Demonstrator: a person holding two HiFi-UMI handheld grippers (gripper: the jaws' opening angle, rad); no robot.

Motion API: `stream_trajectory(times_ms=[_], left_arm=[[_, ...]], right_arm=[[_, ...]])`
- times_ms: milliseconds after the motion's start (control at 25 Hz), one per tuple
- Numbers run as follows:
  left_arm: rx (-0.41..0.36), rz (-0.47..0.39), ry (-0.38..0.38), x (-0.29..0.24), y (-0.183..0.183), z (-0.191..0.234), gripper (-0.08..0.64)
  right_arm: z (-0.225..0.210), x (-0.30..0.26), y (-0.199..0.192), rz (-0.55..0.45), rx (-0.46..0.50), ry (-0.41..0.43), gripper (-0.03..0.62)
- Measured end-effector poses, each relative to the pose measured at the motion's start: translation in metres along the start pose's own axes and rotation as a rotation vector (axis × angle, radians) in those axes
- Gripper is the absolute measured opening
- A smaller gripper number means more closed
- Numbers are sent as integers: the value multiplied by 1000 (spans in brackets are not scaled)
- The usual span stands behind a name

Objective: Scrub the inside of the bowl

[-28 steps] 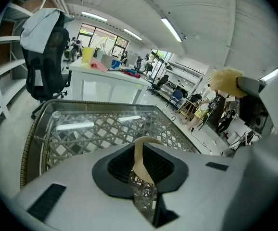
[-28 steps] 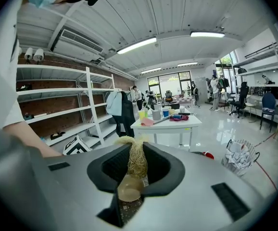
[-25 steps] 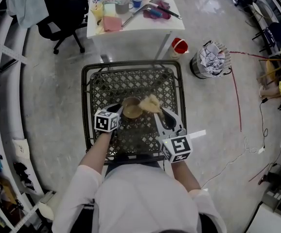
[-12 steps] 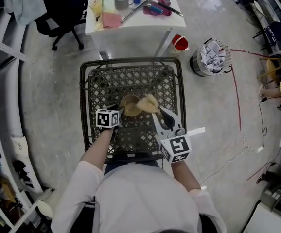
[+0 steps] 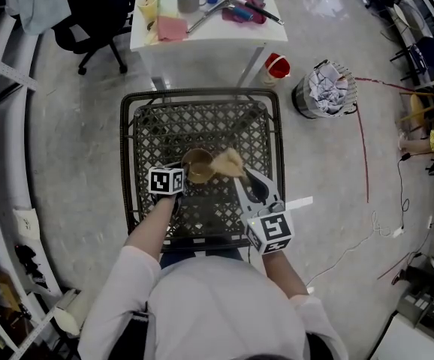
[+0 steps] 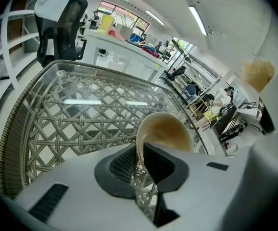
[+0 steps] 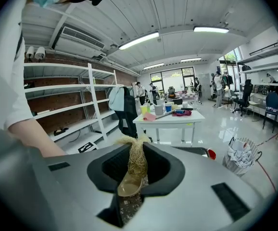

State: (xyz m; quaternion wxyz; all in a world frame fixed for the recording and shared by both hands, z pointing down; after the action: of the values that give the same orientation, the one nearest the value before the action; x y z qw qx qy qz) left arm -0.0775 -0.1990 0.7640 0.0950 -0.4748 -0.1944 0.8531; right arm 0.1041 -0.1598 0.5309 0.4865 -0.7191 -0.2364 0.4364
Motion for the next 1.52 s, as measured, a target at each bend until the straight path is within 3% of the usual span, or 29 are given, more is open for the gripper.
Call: stream_trajectory(times_ms=[200, 600, 1520], left_arm=[[2, -23, 1, 0, 3, -1, 49], [-65, -83, 55, 28, 27, -7, 42], [-239, -503, 82, 167, 117, -75, 43]], right_arm=[[-2, -2, 1, -1, 1, -1, 87], [4, -4, 9, -28, 17, 13, 87], [47, 21, 78, -251, 96, 57, 87]])
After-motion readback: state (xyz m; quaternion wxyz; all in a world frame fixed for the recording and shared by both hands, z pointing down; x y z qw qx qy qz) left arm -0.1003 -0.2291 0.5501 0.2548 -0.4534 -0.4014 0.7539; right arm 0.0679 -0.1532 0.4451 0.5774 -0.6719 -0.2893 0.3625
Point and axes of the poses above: the fingertips, and each gripper's own axes: x backward along the fingers, z to its left, y out of its top, the point moved 5 cm from there along x, backward along the fingers, and after that the axes turned 1 degree about -x, right-handed, at the moved point
